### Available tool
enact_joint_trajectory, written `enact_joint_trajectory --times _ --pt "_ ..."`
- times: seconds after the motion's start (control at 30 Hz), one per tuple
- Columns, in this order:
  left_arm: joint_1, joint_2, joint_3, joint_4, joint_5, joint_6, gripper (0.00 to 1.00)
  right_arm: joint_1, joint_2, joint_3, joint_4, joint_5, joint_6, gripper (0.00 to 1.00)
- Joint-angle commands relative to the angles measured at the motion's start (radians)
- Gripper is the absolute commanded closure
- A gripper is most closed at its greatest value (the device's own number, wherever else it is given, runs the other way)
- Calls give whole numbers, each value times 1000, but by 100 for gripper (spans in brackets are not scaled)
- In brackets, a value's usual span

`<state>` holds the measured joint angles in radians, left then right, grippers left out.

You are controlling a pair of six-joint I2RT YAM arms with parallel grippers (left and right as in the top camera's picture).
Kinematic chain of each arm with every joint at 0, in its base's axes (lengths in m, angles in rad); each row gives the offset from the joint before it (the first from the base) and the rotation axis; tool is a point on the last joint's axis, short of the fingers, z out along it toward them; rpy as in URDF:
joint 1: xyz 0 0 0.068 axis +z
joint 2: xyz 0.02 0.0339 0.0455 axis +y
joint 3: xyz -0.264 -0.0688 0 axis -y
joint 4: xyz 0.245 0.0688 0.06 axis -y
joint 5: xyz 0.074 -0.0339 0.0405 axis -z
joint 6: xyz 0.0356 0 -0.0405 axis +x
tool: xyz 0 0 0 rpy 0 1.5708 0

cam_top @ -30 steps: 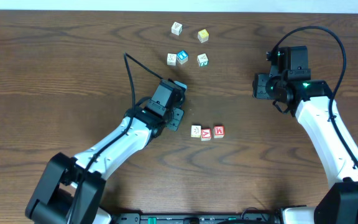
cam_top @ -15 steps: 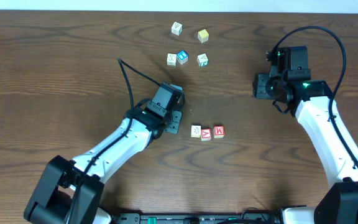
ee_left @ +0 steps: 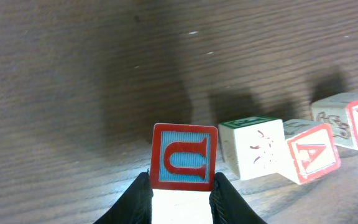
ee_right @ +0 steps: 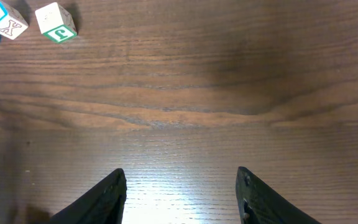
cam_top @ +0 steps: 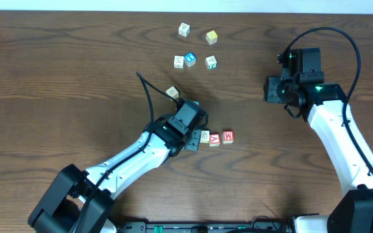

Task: Lift 4 blocks
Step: 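Carry the U block right and set it left of the row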

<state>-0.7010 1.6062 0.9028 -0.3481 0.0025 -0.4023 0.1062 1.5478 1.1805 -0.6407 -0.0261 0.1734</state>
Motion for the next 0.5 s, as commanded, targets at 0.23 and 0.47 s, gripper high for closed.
enact_joint_trajectory --times 0.23,0.47 --pt "-29 -9 -19 -14 -22 -94 87 2 11 -11 1 10 -14 47" --pt "-64 8 -19 -14 -23 -130 87 2 11 -11 1 10 -14 47"
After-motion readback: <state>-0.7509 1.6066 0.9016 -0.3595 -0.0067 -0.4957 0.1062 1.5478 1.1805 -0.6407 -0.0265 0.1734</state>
